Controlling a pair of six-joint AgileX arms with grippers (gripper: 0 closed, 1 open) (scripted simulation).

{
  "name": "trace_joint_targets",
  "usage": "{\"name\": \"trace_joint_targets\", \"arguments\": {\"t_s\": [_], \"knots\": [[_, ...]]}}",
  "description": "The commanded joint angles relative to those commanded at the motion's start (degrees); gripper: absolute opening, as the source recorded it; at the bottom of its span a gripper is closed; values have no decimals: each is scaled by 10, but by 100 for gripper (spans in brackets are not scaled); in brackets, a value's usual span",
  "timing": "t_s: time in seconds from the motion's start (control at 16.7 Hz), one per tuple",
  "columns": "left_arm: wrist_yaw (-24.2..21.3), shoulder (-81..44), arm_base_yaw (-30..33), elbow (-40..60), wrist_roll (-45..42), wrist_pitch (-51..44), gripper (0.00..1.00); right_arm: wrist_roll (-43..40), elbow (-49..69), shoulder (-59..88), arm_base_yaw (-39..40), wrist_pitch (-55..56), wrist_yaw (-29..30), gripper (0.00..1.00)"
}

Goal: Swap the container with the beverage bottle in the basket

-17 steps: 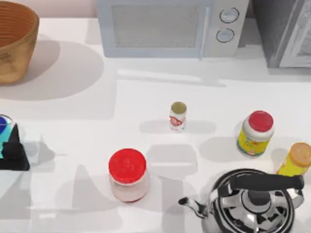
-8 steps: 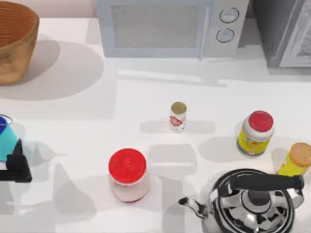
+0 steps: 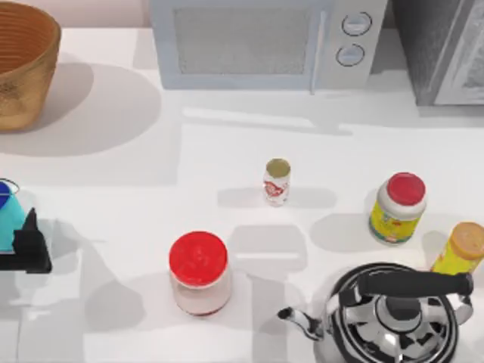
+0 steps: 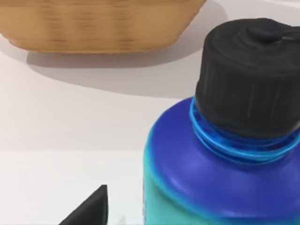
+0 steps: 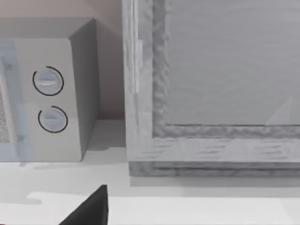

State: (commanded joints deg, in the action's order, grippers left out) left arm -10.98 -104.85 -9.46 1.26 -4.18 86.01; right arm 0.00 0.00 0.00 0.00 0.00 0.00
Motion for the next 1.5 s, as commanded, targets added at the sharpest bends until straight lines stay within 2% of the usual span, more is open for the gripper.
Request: {"name": "trace_joint_targets", "arguments": {"t_s": [0.3,0.6,1.38,1.5], "knots": [[20,-84,22,83,7,2,100,0,0,0,0,0,0,100],[22,-91,24,91,7,2,100,0,0,0,0,0,0,100],[22,-91,24,91,7,2,2,0,0,0,0,0,0,100],[22,-91,24,91,7,2,0,0,0,0,0,0,0,100]]}}
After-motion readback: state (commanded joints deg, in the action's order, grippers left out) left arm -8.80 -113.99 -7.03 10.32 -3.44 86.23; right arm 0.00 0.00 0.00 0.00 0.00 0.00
